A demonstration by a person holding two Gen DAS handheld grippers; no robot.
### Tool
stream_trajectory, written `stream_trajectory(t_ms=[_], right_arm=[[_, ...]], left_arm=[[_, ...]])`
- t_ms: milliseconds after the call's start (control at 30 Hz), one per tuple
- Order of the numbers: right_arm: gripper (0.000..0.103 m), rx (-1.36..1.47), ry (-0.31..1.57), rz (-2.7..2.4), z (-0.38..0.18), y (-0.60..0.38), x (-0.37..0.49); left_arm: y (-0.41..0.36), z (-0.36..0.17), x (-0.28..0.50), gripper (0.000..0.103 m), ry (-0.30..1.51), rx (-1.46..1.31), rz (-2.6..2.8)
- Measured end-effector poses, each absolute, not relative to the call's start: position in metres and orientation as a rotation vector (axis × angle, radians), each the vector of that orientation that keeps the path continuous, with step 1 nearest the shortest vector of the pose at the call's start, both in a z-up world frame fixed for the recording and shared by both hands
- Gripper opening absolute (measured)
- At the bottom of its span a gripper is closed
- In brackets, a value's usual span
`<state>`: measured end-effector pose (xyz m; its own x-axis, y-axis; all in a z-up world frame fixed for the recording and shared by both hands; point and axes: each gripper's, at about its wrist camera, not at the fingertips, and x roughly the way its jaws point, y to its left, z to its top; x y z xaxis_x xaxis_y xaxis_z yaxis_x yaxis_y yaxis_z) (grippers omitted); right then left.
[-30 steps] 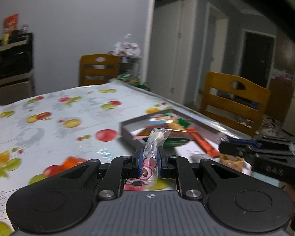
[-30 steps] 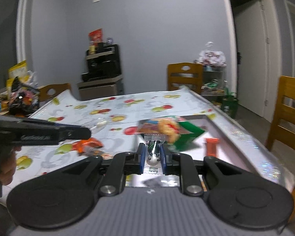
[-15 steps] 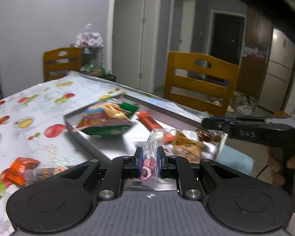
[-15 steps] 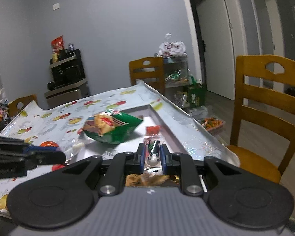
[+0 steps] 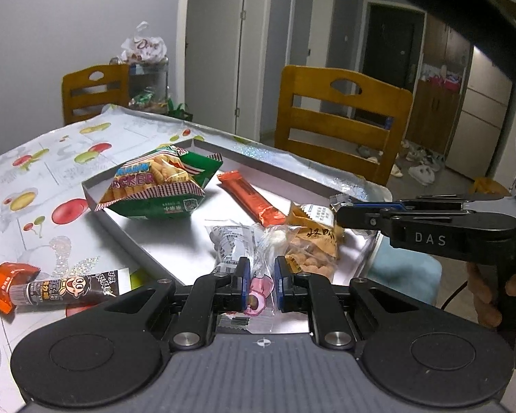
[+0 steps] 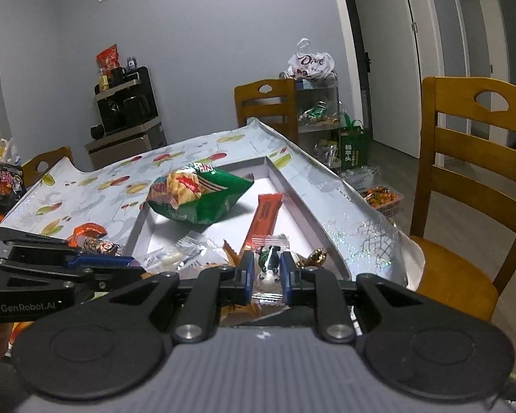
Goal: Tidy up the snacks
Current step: 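Carry the pink-labelled packet with the left gripper while the right gripper carries the white-green item over the box, then lower the packet into the box and open the left gripper while the right gripper releases the white-green item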
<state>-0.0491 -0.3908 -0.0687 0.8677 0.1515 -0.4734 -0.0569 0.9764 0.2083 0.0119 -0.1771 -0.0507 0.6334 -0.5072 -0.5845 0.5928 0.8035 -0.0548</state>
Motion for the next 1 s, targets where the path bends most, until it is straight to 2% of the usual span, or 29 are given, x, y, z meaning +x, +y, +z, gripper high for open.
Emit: stream_trajectory(t_ms=[467,833,933,1000], right_arm=[[0.016,0.217,0.519,0.089,-0.0725,-0.391,-0.0471],[0.018,0.227,0.519,0.076,-0.0724,-0.3918,-0.0449],[0.027,0.237,0.513,0.075,-0.0722,-0.3922,-0.0455],[0.04,0.243,0.506,0.078,-0.0715,-0.3919,-0.0463]], left_arm=[[-0.1774,-0.0546,0.0152,0.019,0.611,0.116,-0.625],[-0.1708,-0.0525,0.0155,0.034,0.604,0.106,-0.612],[-0.1697,-0.0521,0.0153,0.039,0.602,0.104,-0.61],[-0.1689,-0.0517,0.0151,0.042,0.603,0.101,-0.61]])
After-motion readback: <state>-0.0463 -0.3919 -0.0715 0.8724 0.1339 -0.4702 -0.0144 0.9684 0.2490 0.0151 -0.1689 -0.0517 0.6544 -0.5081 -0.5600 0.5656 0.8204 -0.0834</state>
